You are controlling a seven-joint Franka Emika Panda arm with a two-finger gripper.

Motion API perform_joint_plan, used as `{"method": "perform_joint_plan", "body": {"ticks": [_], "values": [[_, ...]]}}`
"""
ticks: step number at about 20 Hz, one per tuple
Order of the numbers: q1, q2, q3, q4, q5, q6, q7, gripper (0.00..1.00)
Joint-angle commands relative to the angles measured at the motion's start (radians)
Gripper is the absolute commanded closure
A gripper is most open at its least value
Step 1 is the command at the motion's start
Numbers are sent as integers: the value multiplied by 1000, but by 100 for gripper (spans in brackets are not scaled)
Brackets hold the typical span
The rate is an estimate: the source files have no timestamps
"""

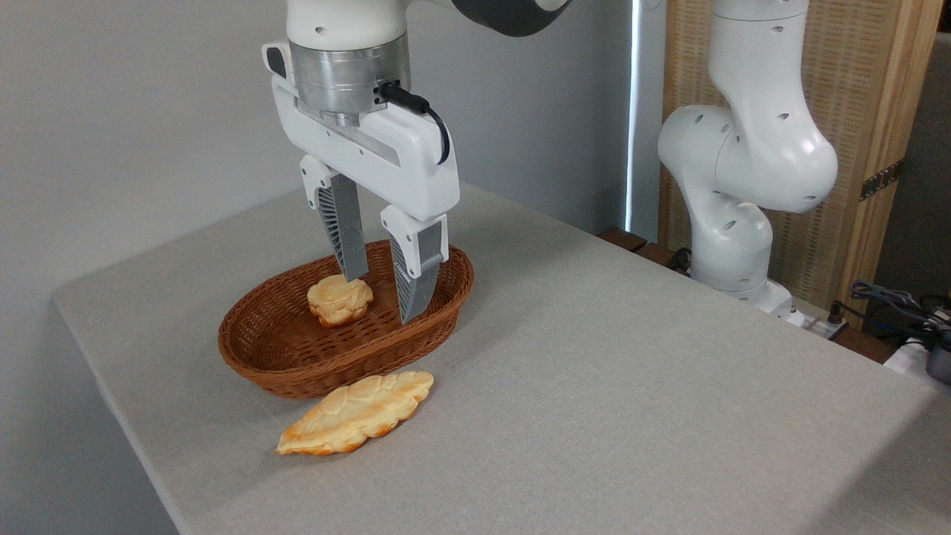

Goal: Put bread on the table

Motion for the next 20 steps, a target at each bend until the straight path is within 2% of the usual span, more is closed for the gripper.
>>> {"method": "perform_joint_plan", "body": {"ticks": [1, 20], "values": [[-5, -9, -4, 3, 8, -8, 9, 0], [-5, -10, -17, 3, 10, -22, 7, 0]]}}
